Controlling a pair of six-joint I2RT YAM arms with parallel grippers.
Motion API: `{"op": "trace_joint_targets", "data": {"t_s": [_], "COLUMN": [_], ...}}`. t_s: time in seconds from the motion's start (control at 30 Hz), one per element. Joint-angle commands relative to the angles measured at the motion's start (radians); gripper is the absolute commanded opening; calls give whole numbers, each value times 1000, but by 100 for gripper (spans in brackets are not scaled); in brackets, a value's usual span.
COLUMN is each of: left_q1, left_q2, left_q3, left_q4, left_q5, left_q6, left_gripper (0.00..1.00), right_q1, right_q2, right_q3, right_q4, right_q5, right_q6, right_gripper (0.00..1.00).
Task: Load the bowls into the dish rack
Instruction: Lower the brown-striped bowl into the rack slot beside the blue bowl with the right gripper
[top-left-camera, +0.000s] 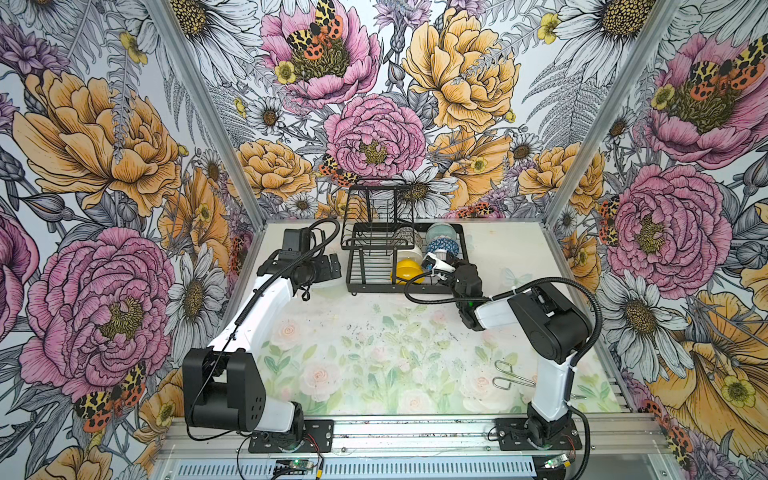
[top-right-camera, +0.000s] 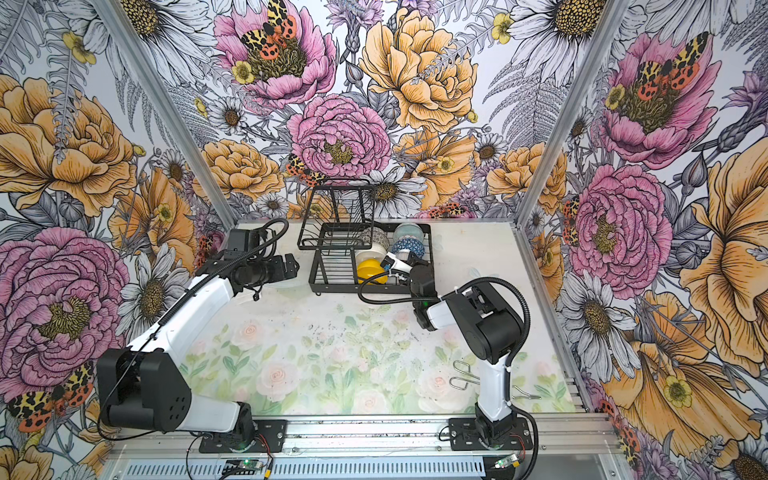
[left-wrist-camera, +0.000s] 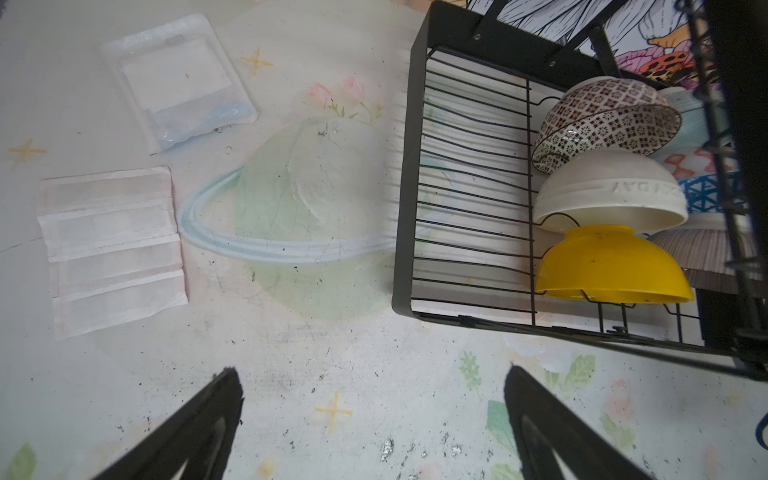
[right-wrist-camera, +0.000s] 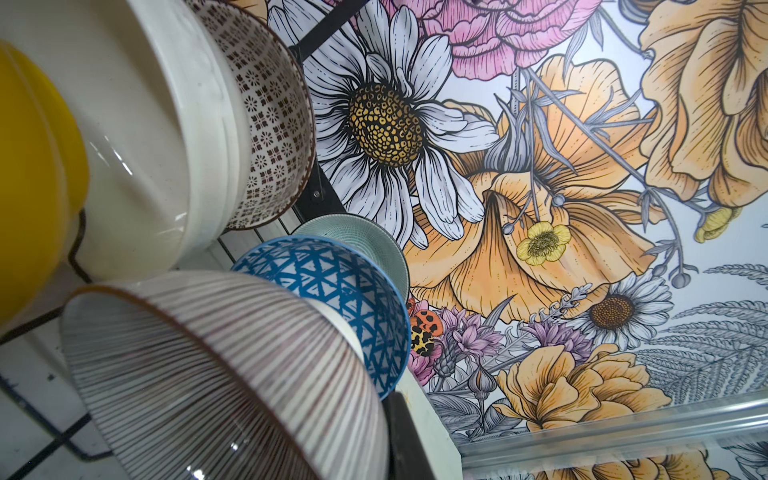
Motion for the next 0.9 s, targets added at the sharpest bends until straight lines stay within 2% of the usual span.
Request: {"op": "trace_joint_targets", "data": {"t_s": [0.0, 0.17, 0.47, 0.87], "left_q1": [4, 4, 4, 6], "left_q2": [1, 2, 6, -5], "left_q3": [-13, -12, -10, -18], "left_q4": [28, 32, 38, 39], "left_q5": [22, 28, 36, 38], "left_q6": [-8, -9, -11, -9], "left_gripper": [99, 99, 99, 99], "right_q1": [-16, -31, -60, -67], "right_q2": [14, -7, -119, -178], "right_q3": [-5, -24, -22, -4], "right_q4": [77, 45, -215, -386], "right_q5": [-1, -48, -202, -289], "right_q6": [14, 60, 116, 165], "right_gripper": [0, 0, 0, 0]}}
